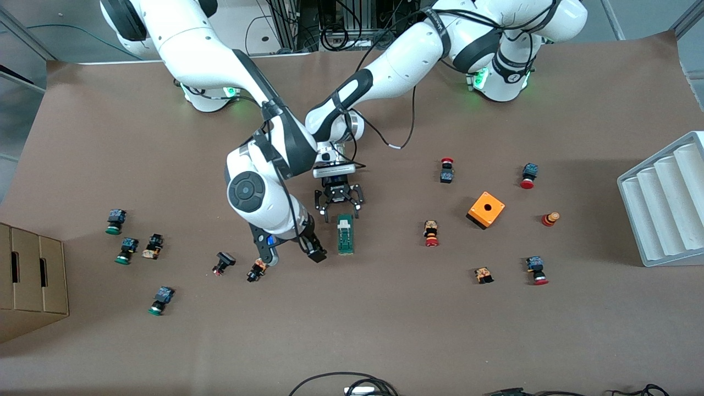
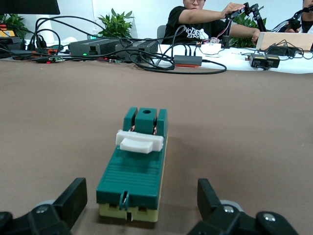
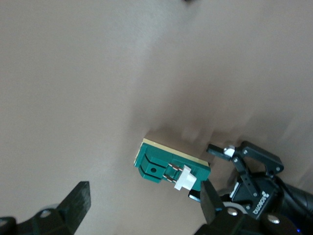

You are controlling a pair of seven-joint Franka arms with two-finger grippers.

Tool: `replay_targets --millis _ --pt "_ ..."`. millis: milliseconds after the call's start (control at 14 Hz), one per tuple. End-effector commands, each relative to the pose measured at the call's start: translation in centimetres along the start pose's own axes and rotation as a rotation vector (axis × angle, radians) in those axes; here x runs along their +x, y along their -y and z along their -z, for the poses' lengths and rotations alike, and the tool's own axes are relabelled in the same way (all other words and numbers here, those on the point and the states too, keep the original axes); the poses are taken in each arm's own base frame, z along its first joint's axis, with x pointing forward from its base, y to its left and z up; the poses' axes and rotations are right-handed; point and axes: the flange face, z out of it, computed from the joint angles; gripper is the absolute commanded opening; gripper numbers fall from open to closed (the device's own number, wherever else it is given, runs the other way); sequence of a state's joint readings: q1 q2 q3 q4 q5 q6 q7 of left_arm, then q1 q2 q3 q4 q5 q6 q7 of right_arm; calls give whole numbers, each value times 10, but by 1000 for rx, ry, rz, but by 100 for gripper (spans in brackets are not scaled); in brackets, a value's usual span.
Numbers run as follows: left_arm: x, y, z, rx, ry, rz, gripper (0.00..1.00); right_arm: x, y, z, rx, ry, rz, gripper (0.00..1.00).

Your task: Close load switch with both arms

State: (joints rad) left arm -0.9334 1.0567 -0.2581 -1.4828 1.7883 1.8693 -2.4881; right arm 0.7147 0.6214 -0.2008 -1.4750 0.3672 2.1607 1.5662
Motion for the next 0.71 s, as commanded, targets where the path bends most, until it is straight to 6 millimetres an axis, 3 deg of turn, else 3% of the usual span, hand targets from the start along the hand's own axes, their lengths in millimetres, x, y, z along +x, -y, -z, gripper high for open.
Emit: replay_targets --millis 0,71,357,429,571,643 --pt "1 -5 -3 -4 -25 12 99 -18 2 -21 -2 5 -74 99" --pt "1 -5 -3 -4 -25 9 98 -30 -2 -30 -14 -1 -70 98" --pt "2 -3 -7 4 -25 19 91 -32 -7 -47 -40 -7 -184 95" --pt "2 -3 -7 3 -22 18 86 -42 -11 -53 -44 -8 -200 94" --pt "2 -4 -6 2 -22 22 82 -46 -14 -59 -49 -8 -215 81" --pt "2 -4 -6 1 -20 22 81 -43 -18 -64 -42 -4 -225 81"
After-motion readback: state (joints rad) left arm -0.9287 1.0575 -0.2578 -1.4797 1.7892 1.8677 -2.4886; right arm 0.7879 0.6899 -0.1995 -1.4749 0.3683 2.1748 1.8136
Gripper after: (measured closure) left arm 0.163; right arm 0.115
